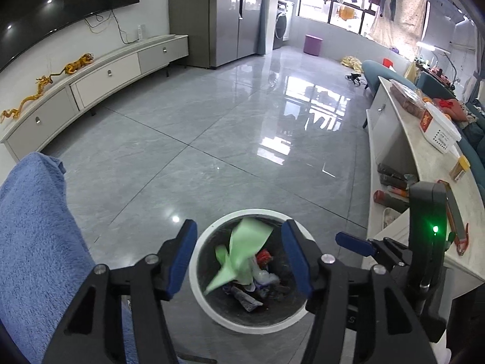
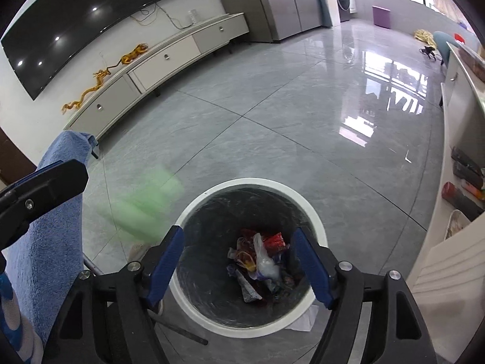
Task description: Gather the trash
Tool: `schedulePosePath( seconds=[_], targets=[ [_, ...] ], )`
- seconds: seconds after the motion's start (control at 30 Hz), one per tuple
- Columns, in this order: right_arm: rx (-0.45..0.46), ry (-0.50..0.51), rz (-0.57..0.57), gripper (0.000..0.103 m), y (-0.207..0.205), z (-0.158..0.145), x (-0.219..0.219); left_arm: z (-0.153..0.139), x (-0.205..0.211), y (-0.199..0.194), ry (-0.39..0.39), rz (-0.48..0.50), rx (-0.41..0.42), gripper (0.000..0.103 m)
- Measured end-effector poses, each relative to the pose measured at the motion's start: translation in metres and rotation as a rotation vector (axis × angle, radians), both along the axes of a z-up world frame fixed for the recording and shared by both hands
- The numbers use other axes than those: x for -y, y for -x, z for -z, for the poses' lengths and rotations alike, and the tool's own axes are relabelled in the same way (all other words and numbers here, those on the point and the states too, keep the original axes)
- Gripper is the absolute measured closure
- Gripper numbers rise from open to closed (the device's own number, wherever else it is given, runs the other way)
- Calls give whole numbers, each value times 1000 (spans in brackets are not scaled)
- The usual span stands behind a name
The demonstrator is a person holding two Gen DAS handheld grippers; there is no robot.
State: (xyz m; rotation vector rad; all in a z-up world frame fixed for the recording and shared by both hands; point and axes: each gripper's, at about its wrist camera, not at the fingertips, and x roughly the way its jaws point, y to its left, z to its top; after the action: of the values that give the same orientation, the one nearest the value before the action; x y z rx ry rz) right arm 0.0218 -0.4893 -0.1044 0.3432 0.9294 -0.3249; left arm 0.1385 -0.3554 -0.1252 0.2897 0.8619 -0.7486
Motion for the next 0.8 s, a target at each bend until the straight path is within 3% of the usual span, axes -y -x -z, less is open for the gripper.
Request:
schedulePosePath(
  seconds=[0.37,0.53,0.8],
  targets=[
    [29,29,46,23,12,-24,-6,-24,-15,14,17,-47,32,32],
    [62,69,37,20,14,-46,-19,-40,-45,17,2,-141,103,32],
    [116,147,-95,13,4,-79,-78,-63,-122,30,-78,-341,225,32]
  ],
)
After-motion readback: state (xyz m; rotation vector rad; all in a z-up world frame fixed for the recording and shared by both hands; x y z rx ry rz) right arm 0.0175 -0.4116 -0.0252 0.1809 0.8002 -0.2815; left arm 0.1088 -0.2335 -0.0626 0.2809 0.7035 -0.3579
